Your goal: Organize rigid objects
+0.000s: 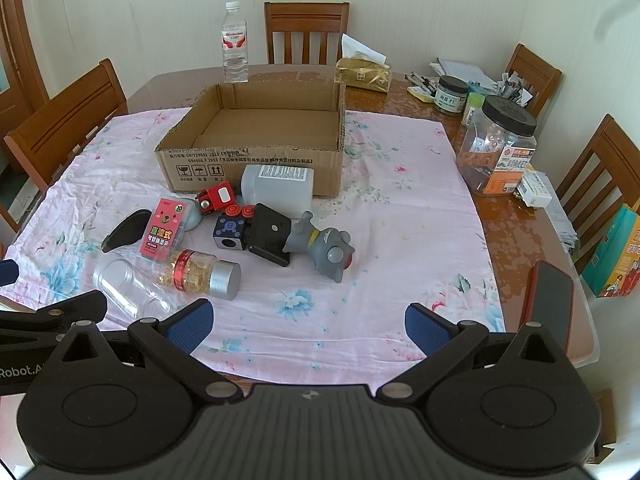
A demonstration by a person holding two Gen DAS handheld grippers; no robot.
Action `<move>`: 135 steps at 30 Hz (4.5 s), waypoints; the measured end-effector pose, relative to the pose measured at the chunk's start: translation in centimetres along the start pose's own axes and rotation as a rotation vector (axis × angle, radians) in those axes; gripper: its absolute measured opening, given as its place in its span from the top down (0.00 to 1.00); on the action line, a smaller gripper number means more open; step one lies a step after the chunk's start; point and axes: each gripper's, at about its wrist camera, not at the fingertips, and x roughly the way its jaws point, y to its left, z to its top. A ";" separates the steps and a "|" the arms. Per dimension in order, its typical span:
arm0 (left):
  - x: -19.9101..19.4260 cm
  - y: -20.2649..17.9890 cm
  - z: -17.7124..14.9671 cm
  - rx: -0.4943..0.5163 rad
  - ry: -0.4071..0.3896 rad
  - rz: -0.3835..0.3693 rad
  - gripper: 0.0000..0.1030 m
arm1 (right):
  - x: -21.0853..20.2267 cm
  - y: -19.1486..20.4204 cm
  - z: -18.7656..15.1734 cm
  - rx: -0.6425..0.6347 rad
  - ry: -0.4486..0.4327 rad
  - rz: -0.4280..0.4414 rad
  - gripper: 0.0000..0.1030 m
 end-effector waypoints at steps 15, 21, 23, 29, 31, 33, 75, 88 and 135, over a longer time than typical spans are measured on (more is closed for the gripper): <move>0.1 0.1 0.2 0.002 -0.007 -0.008 0.00 | -0.1 0.4 0.1 -0.009 -0.008 -0.006 0.00; 0.2 0.3 0.3 0.012 -0.015 -0.015 0.00 | -0.1 0.5 0.3 -0.012 -0.010 -0.007 0.00; 0.3 0.3 0.3 0.019 -0.025 -0.021 0.00 | 0.0 0.5 0.4 -0.012 -0.015 -0.004 0.00; 0.8 0.4 -0.1 0.043 -0.050 -0.061 0.00 | 0.5 0.1 0.3 -0.032 -0.038 0.022 0.00; 1.1 0.4 -0.4 0.052 -0.055 -0.077 0.00 | 0.7 -0.1 0.3 -0.033 -0.045 0.034 0.00; 1.5 0.4 -0.7 0.061 -0.054 -0.088 0.00 | 1.0 -0.2 0.2 -0.031 -0.047 0.045 0.00; 13.5 4.9 -2.2 0.196 0.086 -0.173 0.06 | 8.4 -0.5 0.1 0.075 0.106 -0.026 0.00; 14.1 6.5 -1.8 0.154 0.078 -0.174 0.11 | 13.0 -0.2 4.5 0.114 0.023 -0.090 0.00; 15.6 4.8 -3.4 0.095 0.090 -0.106 0.00 | 17.3 -4.3 -0.8 -0.100 0.026 0.072 0.00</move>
